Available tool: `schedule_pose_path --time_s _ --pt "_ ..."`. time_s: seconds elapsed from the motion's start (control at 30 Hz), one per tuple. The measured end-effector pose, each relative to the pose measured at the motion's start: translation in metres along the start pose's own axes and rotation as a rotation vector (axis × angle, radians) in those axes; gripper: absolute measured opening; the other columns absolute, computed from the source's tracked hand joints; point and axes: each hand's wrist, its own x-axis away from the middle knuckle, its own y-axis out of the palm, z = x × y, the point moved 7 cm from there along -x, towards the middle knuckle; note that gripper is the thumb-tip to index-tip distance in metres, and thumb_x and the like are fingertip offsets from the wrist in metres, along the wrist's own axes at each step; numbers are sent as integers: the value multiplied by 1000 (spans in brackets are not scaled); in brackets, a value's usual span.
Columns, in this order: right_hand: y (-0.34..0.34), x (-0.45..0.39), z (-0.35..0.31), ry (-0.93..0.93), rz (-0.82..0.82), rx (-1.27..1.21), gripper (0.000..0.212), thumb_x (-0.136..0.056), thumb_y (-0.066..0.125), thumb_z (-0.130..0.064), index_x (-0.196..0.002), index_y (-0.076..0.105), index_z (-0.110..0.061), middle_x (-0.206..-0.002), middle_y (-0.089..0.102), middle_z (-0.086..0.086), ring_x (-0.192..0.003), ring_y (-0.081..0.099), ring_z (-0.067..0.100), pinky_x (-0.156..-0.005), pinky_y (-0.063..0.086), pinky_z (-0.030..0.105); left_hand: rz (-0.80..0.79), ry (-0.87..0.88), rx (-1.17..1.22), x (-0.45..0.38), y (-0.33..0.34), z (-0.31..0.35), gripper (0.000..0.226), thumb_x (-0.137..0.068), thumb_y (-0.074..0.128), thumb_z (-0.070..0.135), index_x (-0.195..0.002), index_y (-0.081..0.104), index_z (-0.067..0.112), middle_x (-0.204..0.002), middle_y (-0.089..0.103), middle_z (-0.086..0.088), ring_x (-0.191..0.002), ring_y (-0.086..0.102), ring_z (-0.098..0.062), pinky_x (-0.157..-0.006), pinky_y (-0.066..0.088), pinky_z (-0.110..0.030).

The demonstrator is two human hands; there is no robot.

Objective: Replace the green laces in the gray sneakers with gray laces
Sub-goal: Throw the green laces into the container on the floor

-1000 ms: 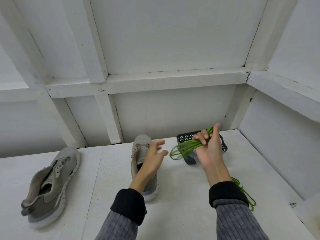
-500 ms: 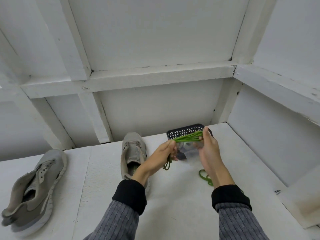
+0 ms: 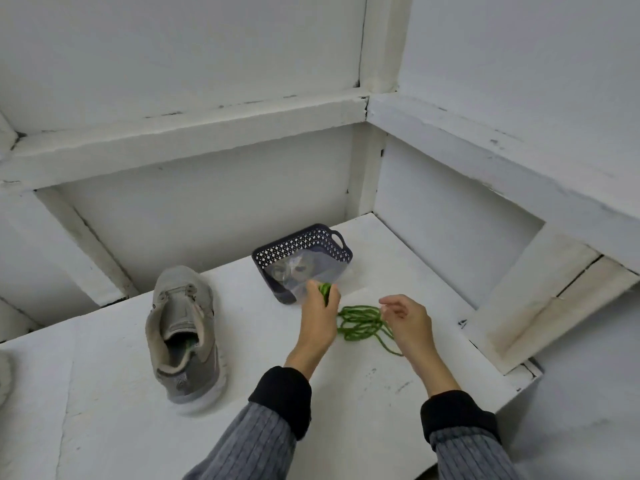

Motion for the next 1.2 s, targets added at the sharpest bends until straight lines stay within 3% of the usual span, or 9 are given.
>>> schedule_pose_path --time_s 0.13,0.23,0.33,0.5,0.63,0.77,0.9,1.07,1.2 --pt "-8 -1 32 -11 -31 226 24 -94 55 -4 -114 64 -13 -110 63 -1 -106 56 13 -80 39 5 -30 35 -388 9 31 -30 47 -103 43 40 -139 30 13 -96 61 -4 -90 61 -25 -74 45 -36" --pt "-7 -3 53 -16 -121 405 39 -94 52 -3 -133 53 -11 -130 51 1 -125 43 16 -99 30 15 -112 120 -702 8 40 -46 85 -87 48 67 -150 27 15 -118 51 -3 -106 51 -24 -88 39 -34" --pt "-8 -4 60 -29 -125 463 42 -93 49 2 -134 52 -8 -128 50 4 -122 44 19 -99 31 16 -259 183 -900 2 50 -55 104 -71 50 84 -153 22 27 -117 45 -2 -106 46 -23 -91 37 -33" --pt "0 -7 54 -5 -34 250 25 -91 58 2 -111 65 -12 -93 65 0 -86 62 12 -68 45 7 -302 363 -911 -12 61 -52 57 -84 54 69 -122 55 26 -102 38 1 -94 44 -21 -80 38 -31" --pt "3 -9 48 -20 31 183 11 -86 68 -2 -93 73 -8 -79 68 -1 -79 65 15 -71 51 16 -224 449 -875 -12 63 -53 42 -96 39 53 -96 58 15 -106 45 -5 -90 40 -24 -79 44 -35" --pt "9 -4 45 -17 -13 72 25 -90 62 -1 -113 70 -8 -89 67 -8 -83 61 -6 -74 47 4 -233 331 -692 -7 57 -51 24 -103 44 35 -94 50 13 -96 47 0 -89 41 -22 -79 38 -34" --pt "10 13 40 -48 -41 105 33 -94 53 2 -123 64 -10 -106 67 -4 -92 60 0 -77 41 -1 -215 199 -536 10 47 -39 28 -105 39 35 -85 31 18 -78 49 0 -68 43 -15 -60 34 -32" --pt "-2 46 48 5 -52 235 32 -97 49 -5 -127 59 -6 -120 62 9 -102 55 11 -87 42 17 -243 132 -465 38 33 -37 13 -105 39 31 -101 35 20 -86 60 -3 -76 59 -23 -70 49 -41" --pt "-19 88 54 40 -34 287 29 -97 46 -7 -124 58 -6 -115 61 12 -96 55 15 -82 42 20 -283 126 -482 76 22 -27 27 -102 43 42 -97 40 16 -85 62 -6 -71 55 -24 -64 44 -39"
